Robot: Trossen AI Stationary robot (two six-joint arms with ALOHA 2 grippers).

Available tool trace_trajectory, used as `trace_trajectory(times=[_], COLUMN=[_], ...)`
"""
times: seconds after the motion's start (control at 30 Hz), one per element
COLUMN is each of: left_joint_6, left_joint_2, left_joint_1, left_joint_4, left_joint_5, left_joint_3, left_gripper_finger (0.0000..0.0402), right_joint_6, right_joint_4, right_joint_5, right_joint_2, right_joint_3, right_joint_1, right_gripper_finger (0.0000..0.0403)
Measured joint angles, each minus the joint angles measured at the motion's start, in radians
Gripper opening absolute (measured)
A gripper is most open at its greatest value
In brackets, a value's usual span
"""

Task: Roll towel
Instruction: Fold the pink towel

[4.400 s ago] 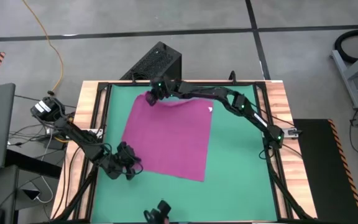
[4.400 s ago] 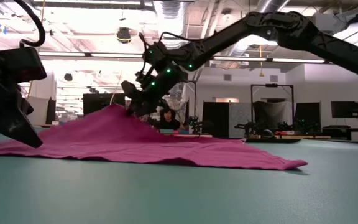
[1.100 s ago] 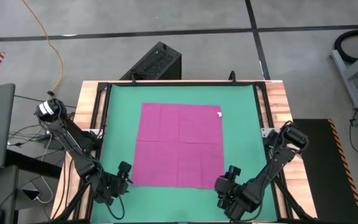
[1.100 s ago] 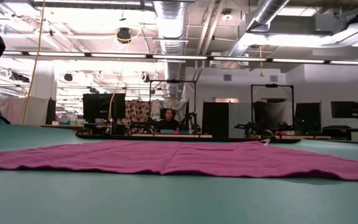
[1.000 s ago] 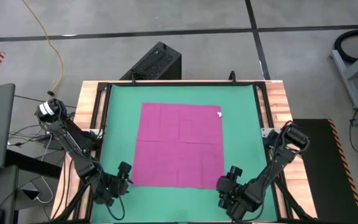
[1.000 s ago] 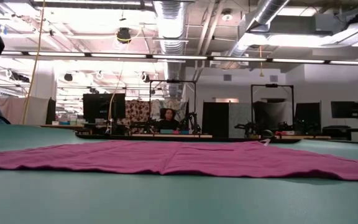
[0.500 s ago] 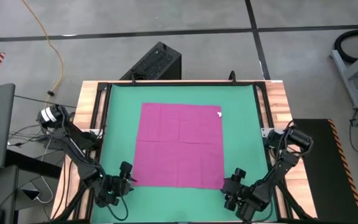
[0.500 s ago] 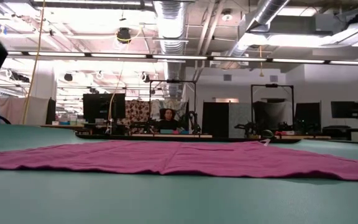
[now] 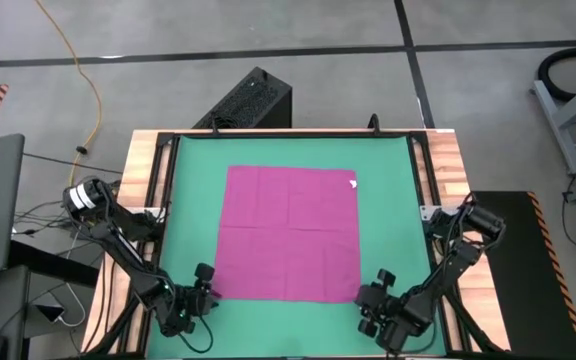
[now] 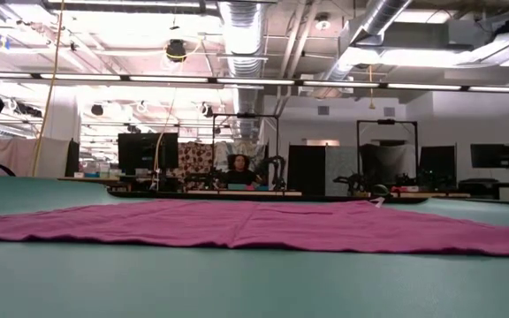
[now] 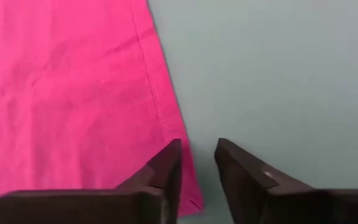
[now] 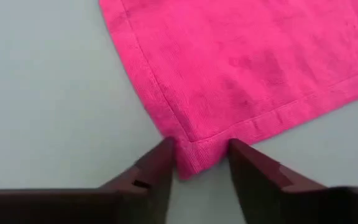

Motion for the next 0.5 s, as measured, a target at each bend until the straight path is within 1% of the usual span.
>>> trace_trajectory(times=[0.13,0.2,0.27,0.37,0.5], left_joint_6=[-0.021,-0.036,-0.057,-0.091,-0.119], left_joint_2=[0.000,0.001,0.001,0.001,0.003], left_joint_1=[-0.001,-0.001,-0.001,-0.002,-0.006], left_joint_4=[-0.004,-0.007,-0.013,-0.014,-0.024], left_joint_5=[0.005,0.005,0.002,-0.001,-0.009], left_joint_3=[0.000,0.000,-0.001,-0.002,0.005], left_gripper_finger=[0.0043,0.0019,0.0005,0.0002,0.0000], right_joint_6=[-0.003,-0.003,0.001,0.002,-0.005], right_joint_4=[-0.005,-0.003,-0.003,0.001,-0.013], right_joint_5=[-0.002,-0.002,-0.003,-0.003,-0.005], right_joint_2=[0.000,0.001,0.002,0.002,0.004], right_joint_3=[-0.001,-0.002,-0.003,-0.002,0.017], right_joint_1=[-0.008,-0.008,-0.006,-0.006,-0.009], right_gripper_finger=[0.0083,0.0056,0.0033,0.0013,0.0012])
